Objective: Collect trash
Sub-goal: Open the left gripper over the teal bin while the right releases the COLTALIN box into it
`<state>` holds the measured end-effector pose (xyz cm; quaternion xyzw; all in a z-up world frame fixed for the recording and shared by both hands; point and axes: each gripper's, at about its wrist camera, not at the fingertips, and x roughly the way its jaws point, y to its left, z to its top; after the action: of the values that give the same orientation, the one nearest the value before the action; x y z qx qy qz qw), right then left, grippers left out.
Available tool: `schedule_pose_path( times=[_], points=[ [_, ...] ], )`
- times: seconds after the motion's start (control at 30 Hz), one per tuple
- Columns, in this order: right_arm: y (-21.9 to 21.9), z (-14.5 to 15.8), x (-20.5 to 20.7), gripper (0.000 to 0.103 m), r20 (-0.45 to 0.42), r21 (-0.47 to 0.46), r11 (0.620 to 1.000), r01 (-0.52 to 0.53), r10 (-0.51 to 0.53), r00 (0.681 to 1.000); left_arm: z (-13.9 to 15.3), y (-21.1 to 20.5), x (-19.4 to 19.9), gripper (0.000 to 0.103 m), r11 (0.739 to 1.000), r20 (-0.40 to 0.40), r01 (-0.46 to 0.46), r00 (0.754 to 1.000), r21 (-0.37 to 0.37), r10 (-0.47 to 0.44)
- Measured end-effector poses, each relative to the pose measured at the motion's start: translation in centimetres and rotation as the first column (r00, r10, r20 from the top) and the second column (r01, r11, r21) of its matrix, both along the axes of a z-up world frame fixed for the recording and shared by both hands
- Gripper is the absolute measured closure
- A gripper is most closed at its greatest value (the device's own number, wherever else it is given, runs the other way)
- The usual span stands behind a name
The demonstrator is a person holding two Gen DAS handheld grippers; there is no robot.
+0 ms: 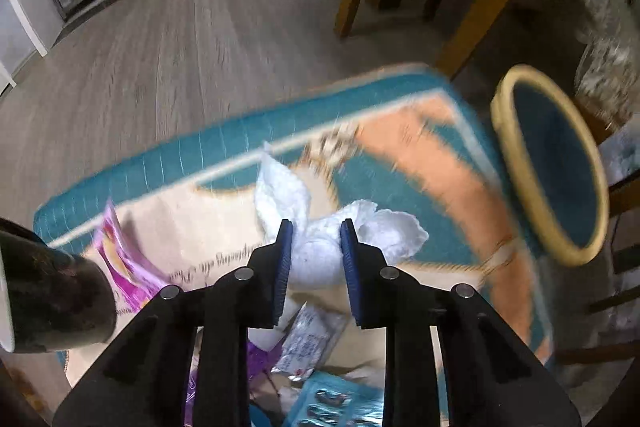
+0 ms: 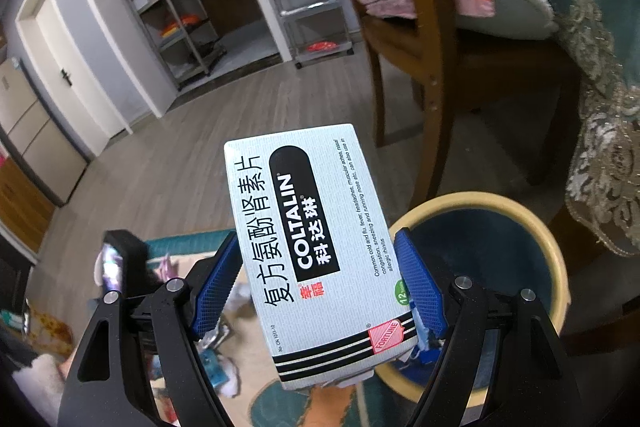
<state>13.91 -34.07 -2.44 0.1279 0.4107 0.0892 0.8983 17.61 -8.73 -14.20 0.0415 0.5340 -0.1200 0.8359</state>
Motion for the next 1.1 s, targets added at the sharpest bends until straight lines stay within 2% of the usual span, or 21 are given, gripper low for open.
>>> schedule_pose_path(
  times=[0.17, 0.3, 0.43, 0.57, 0.67, 0.8, 0.83, 0.87, 1.1],
  points=[
    [-3.8, 0.3, -0.4, 0.025, 0.024, -0.033, 0.995, 0.09, -0.089, 0.996, 4.5, -2.1, -0.7, 0.079, 0.999, 0.115, 0.033, 0.993, -0.042, -0.028],
    [-7.4, -0.8, -0.8, 0.025, 0.005, -0.037, 0.984, 0.173, -0.173, 0.985, 7.8, -6.5, -1.8, 0.079, 0.99, 0.222, 0.14, 0.965, 0.003, -0.138],
    [-10.5, -2.8, -0.7, 0.025, -0.051, -0.038, 0.971, 0.236, -0.238, 0.97, 9.6, -11.0, -2.8, 0.079, 0.968, 0.246, 0.243, 0.944, -0.065, -0.22],
    [-13.0, -5.1, -1.0, 0.025, -0.119, 0.003, 0.956, 0.294, -0.292, 0.949, 8.0, -15.7, -2.8, 0.078, 0.938, 0.194, 0.328, 0.933, -0.116, -0.302],
    [-13.9, -6.5, -0.8, 0.025, -0.169, 0.043, 0.945, 0.324, -0.313, 0.935, 5.5, -18.7, -2.9, 0.076, 0.924, 0.166, 0.373, 0.92, -0.083, -0.356],
    [-14.0, -7.0, -0.4, 0.023, -0.188, 0.052, 0.944, 0.326, -0.311, 0.932, 3.4, -20.3, -1.6, 0.058, 0.928, 0.107, 0.366, 0.928, -0.067, -0.358],
    [-13.9, -7.1, -0.3, 0.023, -0.193, 0.058, 0.947, 0.317, -0.301, 0.934, 3.3, -20.2, -1.5, 0.05, 0.93, 0.111, 0.362, 0.929, -0.063, -0.354],
    [-13.7, -7.1, -0.2, 0.023, -0.194, 0.059, 0.95, 0.307, -0.291, 0.937, 3.6, -20.3, -1.5, 0.046, 0.931, 0.115, 0.361, 0.929, -0.063, -0.352],
    [-12.3, -5.9, 0.5, 0.021, -0.171, 0.036, 0.963, 0.267, -0.257, 0.951, 5.0, -19.2, -2.6, 0.045, 0.929, 0.153, 0.368, 0.921, -0.047, -0.357]
  ],
)
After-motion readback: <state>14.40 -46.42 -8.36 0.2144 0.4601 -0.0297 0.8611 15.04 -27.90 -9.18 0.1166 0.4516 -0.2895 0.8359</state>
